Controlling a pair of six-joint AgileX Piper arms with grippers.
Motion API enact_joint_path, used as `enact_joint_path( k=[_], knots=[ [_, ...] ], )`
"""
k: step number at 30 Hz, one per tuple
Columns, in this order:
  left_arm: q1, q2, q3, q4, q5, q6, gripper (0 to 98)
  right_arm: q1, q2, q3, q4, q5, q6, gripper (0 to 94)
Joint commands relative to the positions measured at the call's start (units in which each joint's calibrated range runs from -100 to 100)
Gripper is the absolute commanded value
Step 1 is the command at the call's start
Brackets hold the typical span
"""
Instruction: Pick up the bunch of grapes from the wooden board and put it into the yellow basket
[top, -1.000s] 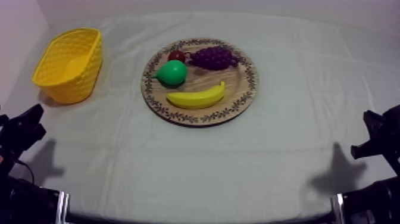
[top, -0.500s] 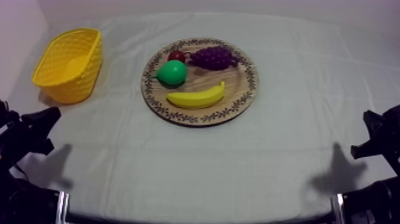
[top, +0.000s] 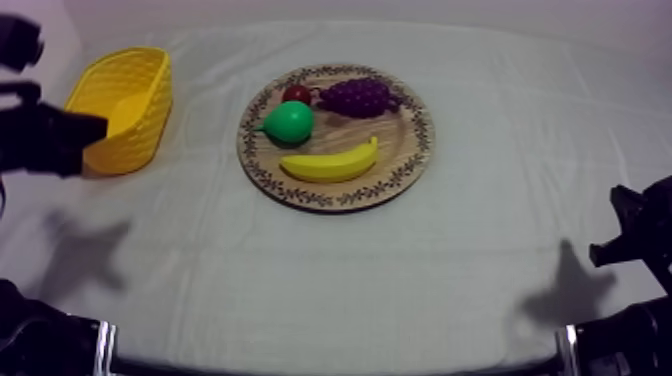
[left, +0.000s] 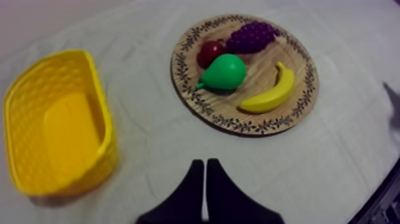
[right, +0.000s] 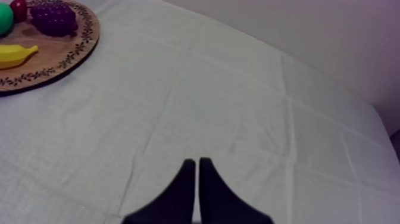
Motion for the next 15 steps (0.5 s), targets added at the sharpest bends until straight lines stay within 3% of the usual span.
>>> enact_joint_path(
  k=[1,15],
  knots=[
    [0.7,13.5,-18.3,-0.48,7.1,-2.1,0.0,0.0,0.0,0.0,0.0,0.0,0.0,0.3],
    [7.5,52.9,-63.0,-6.26,22.8,-8.0,0.0,0.0,0.0,0.0,0.0,0.0,0.0,0.3]
  ],
)
